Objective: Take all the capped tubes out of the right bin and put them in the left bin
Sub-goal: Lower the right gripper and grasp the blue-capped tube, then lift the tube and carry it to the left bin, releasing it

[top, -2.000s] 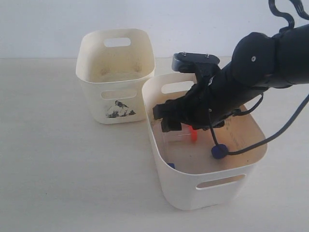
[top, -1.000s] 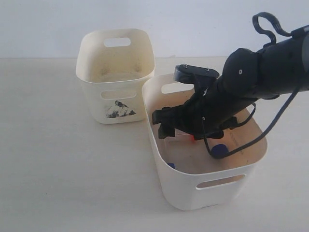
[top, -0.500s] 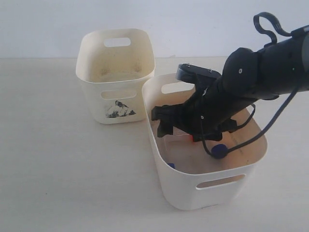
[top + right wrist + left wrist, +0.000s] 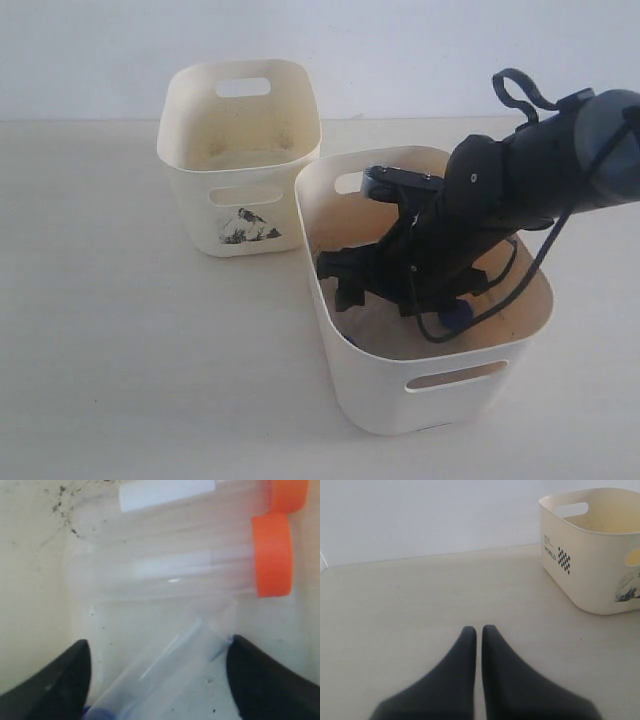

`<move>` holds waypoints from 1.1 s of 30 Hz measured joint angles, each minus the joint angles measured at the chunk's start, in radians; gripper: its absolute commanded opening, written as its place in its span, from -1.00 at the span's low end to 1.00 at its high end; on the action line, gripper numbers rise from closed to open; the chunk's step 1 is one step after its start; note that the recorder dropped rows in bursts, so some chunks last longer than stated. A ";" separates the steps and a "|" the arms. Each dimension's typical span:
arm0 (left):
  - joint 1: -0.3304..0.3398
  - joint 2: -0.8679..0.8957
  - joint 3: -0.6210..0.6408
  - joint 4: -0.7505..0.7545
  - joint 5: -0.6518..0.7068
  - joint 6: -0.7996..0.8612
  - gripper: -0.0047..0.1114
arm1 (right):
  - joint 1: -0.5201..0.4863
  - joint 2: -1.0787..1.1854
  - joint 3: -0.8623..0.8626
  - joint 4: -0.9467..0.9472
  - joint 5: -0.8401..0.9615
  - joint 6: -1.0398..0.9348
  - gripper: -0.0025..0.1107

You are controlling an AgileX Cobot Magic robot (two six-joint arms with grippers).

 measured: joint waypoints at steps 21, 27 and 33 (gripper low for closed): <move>0.000 0.000 0.000 0.000 0.000 0.000 -0.84 | 0.000 -0.122 0.000 -0.060 0.009 -0.003 -0.96; 0.000 0.000 0.000 0.000 0.000 0.000 -0.84 | 0.000 -0.219 0.000 -0.113 0.011 -0.003 -0.96; 0.000 0.000 0.000 0.000 0.000 0.000 -0.84 | 0.000 -0.313 0.000 -0.162 -0.013 -0.003 -0.96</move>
